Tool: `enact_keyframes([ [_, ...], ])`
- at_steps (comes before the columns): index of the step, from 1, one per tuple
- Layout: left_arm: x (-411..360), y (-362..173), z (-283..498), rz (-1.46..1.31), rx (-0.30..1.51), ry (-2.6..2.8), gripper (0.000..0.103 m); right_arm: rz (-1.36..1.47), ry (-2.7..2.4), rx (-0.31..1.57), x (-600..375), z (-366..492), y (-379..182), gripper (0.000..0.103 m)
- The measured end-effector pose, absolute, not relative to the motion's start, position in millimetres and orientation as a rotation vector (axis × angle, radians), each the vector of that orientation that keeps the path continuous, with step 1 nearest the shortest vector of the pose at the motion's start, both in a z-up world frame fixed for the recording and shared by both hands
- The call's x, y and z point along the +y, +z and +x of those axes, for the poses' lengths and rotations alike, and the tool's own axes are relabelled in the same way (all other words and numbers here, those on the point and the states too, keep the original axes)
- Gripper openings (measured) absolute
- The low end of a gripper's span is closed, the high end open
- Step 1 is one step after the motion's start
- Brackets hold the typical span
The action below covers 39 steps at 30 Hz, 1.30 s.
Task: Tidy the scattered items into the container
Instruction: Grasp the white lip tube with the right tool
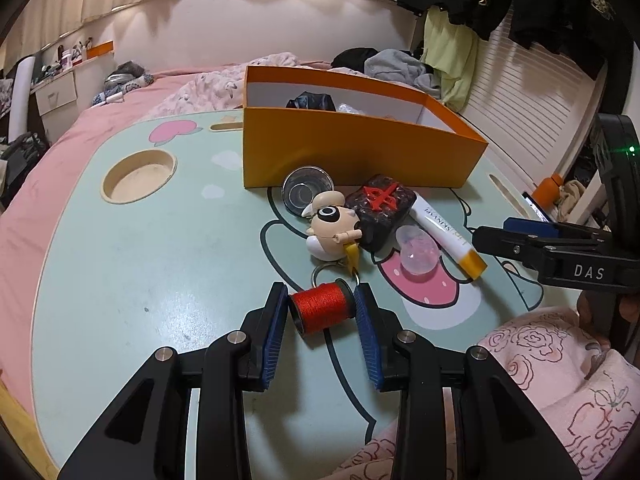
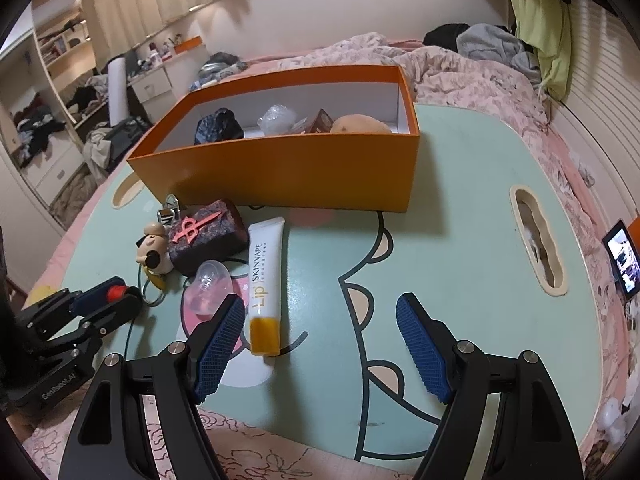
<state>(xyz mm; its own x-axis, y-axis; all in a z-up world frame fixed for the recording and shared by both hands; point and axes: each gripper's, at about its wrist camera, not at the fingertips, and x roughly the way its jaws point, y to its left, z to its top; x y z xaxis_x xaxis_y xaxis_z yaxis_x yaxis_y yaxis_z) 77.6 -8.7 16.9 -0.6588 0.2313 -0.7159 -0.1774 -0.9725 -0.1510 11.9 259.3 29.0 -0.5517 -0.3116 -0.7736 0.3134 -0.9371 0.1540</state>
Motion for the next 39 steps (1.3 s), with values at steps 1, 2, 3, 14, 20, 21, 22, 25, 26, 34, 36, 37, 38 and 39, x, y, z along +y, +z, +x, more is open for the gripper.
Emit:
enact_keyframes([
  [1, -9, 16, 78, -1.170, -0.100, 2.671, 0.036, 1.245, -2.492, 0.007, 259, 12, 29, 0.079],
  [2, -8, 16, 77, -1.173, -0.100, 2.667, 0.036, 1.247, -2.491, 0.011, 258, 12, 28, 0.079],
  [3, -8, 15, 77, -1.174, -0.101, 2.666, 0.036, 1.247, -2.491, 0.016, 258, 12, 28, 0.079],
  [14, -7, 15, 78, -1.179, -0.089, 2.668, 0.036, 1.256, -2.487, 0.022, 256, 12, 26, 0.079],
  [20, -6, 15, 78, -1.175, -0.063, 2.673, 0.036, 1.272, -2.480, 0.001, 257, 10, 23, 0.079],
  [21, -6, 15, 78, -1.174, -0.058, 2.674, 0.036, 1.274, -2.480, -0.005, 258, 10, 23, 0.079],
  [22, -6, 15, 78, -1.174, -0.053, 2.676, 0.036, 1.275, -2.479, -0.011, 259, 10, 23, 0.079],
  [25, -4, 14, 79, -1.172, -0.031, 2.682, 0.036, 1.278, -2.473, -0.031, 261, 9, 22, 0.079],
  [26, -4, 14, 79, -1.171, -0.025, 2.683, 0.036, 1.279, -2.471, -0.043, 262, 9, 22, 0.079],
  [34, 0, 13, 80, -1.166, 0.025, 2.696, 0.036, 1.219, -2.455, 0.025, 247, 6, 30, 0.077],
  [36, 0, 13, 80, -1.165, 0.027, 2.697, 0.036, 1.227, -2.452, 0.062, 239, 2, 28, 0.069],
  [37, 0, 12, 80, -1.164, 0.025, 2.696, 0.036, 1.245, -2.443, 0.087, 234, -1, 26, 0.059],
  [38, -1, 12, 80, -1.163, 0.021, 2.695, 0.036, 1.268, -2.437, 0.119, 229, -3, 23, 0.052],
  [39, -1, 12, 80, -1.162, 0.018, 2.694, 0.036, 1.291, -2.425, 0.148, 225, -3, 19, 0.045],
])
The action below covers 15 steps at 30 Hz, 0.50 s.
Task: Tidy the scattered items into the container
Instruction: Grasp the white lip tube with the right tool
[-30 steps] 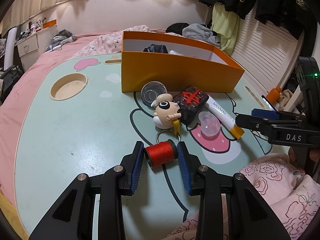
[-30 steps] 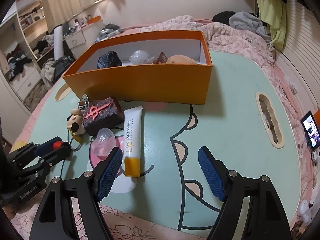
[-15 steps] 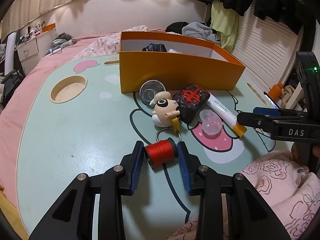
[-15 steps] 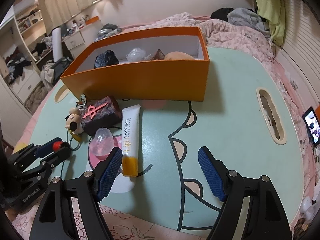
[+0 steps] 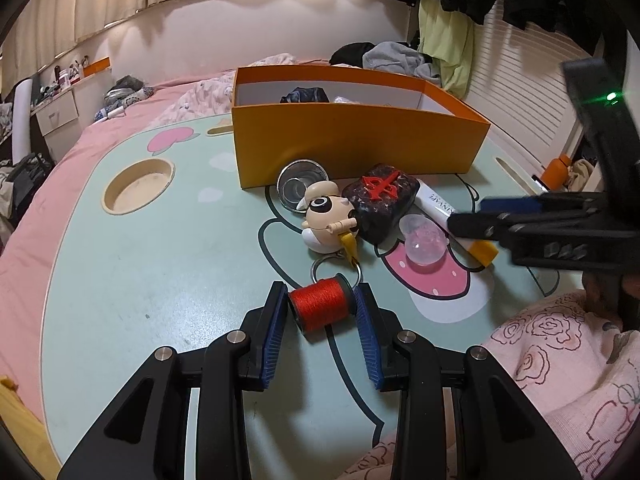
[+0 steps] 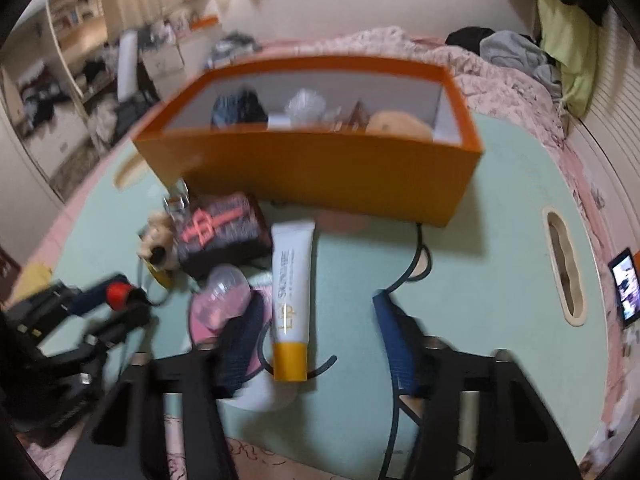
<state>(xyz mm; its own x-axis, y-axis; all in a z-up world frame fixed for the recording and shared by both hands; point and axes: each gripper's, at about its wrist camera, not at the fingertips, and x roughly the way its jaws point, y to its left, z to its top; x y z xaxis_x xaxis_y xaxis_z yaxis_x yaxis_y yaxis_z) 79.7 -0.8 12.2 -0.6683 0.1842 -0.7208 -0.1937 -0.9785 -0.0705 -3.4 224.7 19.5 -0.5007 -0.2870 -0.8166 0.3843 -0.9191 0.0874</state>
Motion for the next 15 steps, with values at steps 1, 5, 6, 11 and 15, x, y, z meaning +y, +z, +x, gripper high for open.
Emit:
enact_keyframes([
  [1, -1, 12, 80, -1.161, 0.014, 2.694, 0.036, 1.285, -2.428, 0.189, 220, -2, 18, 0.043],
  [5, -1, 12, 79, -1.161, 0.019, 2.695, 0.036, 1.247, -2.429, 0.287, 210, 8, 18, 0.023],
  [6, -1, 12, 79, -1.161, 0.021, 2.696, 0.036, 1.242, -2.432, 0.295, 209, 9, 18, 0.019],
  [11, -1, 13, 80, -1.160, 0.018, 2.692, 0.036, 1.223, -2.459, 0.246, 218, 11, 19, 0.019],
  [15, 1, 27, 83, -1.113, 0.044, 2.721, 0.036, 1.125, -2.504, 0.191, 226, 19, 36, 0.019],
])
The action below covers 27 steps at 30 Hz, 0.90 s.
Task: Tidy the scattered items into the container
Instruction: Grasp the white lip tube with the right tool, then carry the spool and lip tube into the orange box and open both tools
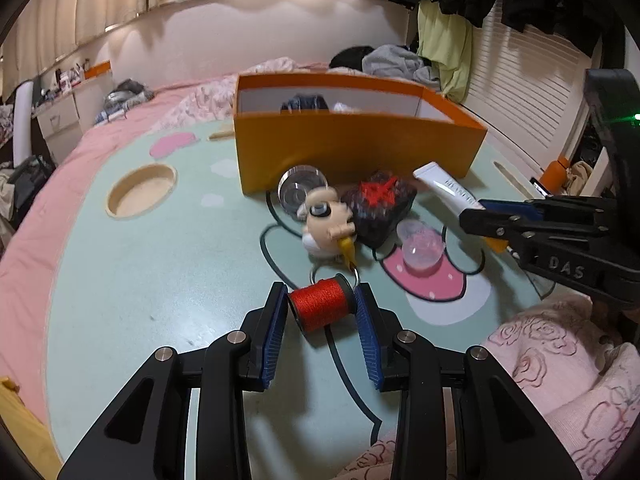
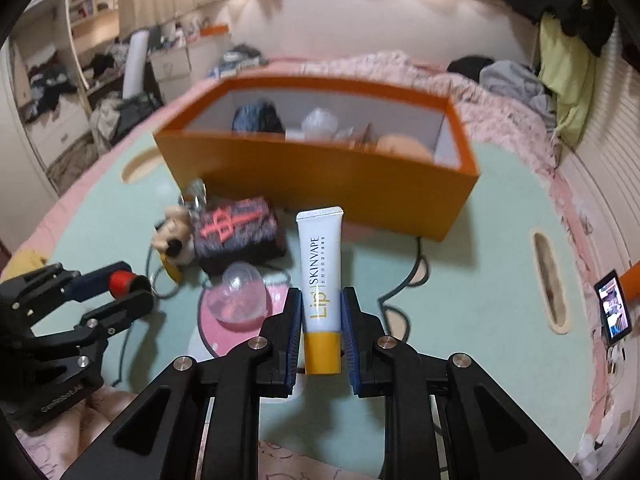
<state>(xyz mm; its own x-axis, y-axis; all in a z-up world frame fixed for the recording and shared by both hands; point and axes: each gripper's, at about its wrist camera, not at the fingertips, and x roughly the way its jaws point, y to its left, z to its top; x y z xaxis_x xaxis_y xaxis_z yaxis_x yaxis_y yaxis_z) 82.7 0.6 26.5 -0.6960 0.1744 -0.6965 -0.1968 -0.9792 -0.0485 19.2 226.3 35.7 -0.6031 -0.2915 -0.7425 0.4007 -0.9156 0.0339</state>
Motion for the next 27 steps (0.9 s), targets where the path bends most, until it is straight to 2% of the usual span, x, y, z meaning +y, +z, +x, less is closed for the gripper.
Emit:
enact_keyframes([
  [6, 15, 61, 75, -0.960, 0.061, 2.754, 0.036, 1.066, -2.485, 0.081, 226, 18, 56, 0.019],
  [12, 24, 48, 74, -0.995, 0.070, 2.728, 0.036, 1.146, -2.458, 0.068, 225, 19, 39, 0.019],
  [27, 19, 45, 75, -1.007, 0.033, 2.735, 0.036, 1.124, -2.464, 0.077, 225, 22, 41, 0.019],
])
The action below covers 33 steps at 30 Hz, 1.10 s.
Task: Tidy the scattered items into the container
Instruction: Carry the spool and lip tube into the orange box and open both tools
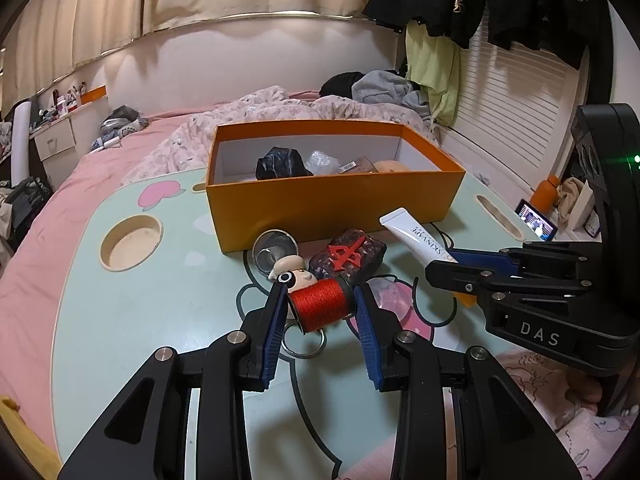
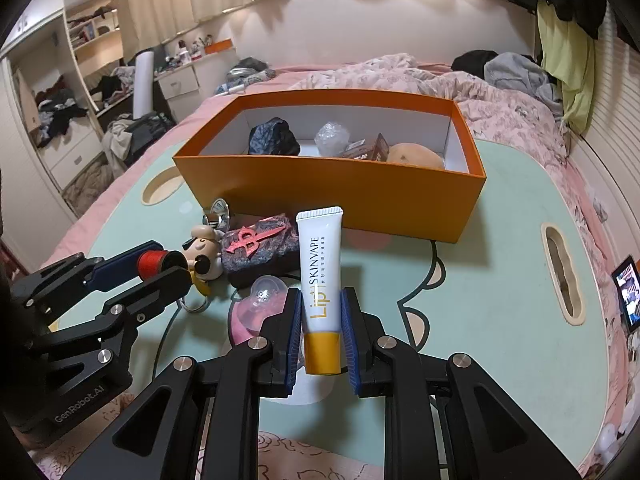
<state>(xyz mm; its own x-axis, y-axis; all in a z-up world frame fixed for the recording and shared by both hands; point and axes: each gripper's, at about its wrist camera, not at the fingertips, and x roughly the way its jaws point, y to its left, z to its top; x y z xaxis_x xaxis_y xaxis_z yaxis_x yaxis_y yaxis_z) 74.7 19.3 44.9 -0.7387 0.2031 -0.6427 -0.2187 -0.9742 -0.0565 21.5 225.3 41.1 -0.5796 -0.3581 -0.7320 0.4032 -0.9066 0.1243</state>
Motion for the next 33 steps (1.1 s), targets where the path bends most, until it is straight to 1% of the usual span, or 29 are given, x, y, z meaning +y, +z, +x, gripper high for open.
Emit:
enact_keyframes([
  [13, 20, 51, 71, -0.995, 0.039, 2.718, 0.036, 1.103, -2.470, 0.054, 228, 20, 48, 0.019],
  [18, 17, 85, 46, -0.907, -0.022, 2.680, 0.036, 1.006, -2.511, 0.027, 232, 8, 77, 0.019],
  [20, 17, 106, 22, -0.853, -0.054, 2.672, 0.036, 0.970, -2.538, 0.021, 232, -6, 91, 0.019],
  [23, 20, 121, -16, -0.849, -0.068, 2.669, 0.036, 0.985, -2.560, -0.004, 230, -39, 102, 0.019],
  [25, 23, 119, -49, -0.898, -0.105, 2.639, 0.036, 1.025, -2.541, -0.069, 227, -64, 101, 0.019],
  [27, 26, 112, -69, -0.948, -0.113, 2.614, 0.036, 1.055, -2.547, -0.067, 222, -78, 97, 0.019],
  [29, 31, 102, -83, -0.991, -0.079, 2.628, 0.036, 1.086, -2.555, -0.060, 217, -91, 90, 0.019],
  [31, 34, 93, -93, -1.025, -0.047, 2.638, 0.036, 1.121, -2.551, -0.064, 215, -101, 82, 0.019],
  [33, 34, 86, -96, -1.043, -0.059, 2.639, 0.036, 1.141, -2.549, -0.063, 214, -104, 77, 0.019],
])
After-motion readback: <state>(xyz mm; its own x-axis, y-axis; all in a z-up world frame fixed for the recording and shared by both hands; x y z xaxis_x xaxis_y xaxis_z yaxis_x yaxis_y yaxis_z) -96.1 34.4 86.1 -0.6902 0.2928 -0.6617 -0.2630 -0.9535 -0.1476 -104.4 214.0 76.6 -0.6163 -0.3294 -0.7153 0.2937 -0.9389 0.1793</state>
